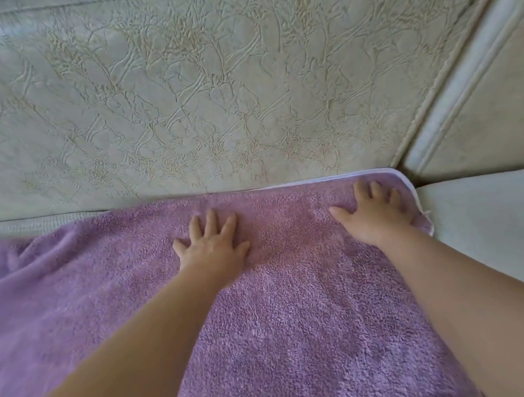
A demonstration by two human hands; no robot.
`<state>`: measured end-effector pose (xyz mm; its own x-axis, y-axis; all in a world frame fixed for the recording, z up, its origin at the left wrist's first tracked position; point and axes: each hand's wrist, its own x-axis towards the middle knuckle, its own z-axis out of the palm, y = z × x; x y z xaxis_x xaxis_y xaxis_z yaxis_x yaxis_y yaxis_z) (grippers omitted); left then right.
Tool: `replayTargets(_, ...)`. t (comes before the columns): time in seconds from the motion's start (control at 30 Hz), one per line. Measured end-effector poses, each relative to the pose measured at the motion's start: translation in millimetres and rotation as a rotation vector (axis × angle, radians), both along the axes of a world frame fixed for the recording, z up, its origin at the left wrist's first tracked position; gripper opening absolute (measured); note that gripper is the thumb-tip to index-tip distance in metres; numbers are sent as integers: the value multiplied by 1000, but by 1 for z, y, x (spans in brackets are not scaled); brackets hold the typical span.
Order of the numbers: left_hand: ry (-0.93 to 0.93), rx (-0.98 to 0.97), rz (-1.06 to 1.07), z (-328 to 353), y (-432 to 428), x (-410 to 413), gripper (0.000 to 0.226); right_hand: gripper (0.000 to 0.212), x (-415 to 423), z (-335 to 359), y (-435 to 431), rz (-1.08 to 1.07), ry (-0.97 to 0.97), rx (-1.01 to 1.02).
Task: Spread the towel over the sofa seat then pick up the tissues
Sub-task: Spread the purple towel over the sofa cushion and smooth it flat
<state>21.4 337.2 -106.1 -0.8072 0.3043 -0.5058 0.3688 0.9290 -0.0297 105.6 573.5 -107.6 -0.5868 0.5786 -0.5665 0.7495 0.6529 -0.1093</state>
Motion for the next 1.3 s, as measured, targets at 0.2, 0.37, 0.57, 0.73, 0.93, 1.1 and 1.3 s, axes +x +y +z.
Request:
replayTargets(0.2,178,159,-39,9,14,30,70,69,36,6,-16,230,328,152)
replayTargets(0.37,18,146,-304,0,27,112,67,69,97,-24,-37,-120,271,89)
replayTargets(0.57,11,198,-375,0,27,180,64,67,177,-33,-60,-303,354,58)
replayTargets(0.73,-16,168,-557,-2,31,224,66,59,249,-29,-87,-212,472,30)
replayTargets(0.93,-94,158,-825,-6,21,311,63,36,348,-36,-115,-499,343,-2)
replayTargets(1.1,-176,151,-940,0,2,372,62,25,407,-32,-146,-712,323,-40)
replayTargets(1.3,-123,185,-1041,2,-20,424,64,30,463,-24,-150,-747,272,-105)
